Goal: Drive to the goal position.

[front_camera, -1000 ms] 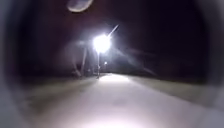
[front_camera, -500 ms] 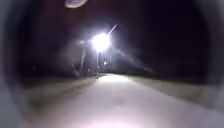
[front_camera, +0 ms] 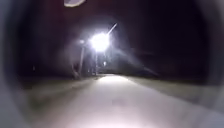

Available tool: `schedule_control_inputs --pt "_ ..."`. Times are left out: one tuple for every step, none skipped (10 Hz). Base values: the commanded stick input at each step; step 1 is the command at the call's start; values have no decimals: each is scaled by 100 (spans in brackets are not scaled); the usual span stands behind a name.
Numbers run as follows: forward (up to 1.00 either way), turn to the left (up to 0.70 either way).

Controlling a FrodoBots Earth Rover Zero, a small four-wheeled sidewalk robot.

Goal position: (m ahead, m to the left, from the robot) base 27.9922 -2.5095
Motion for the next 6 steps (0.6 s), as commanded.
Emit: schedule_control_inputs --pt "70 0" --pt "70 0" --pt "70 0" --pt "70 0" --pt "70 0" --pt "70 0"
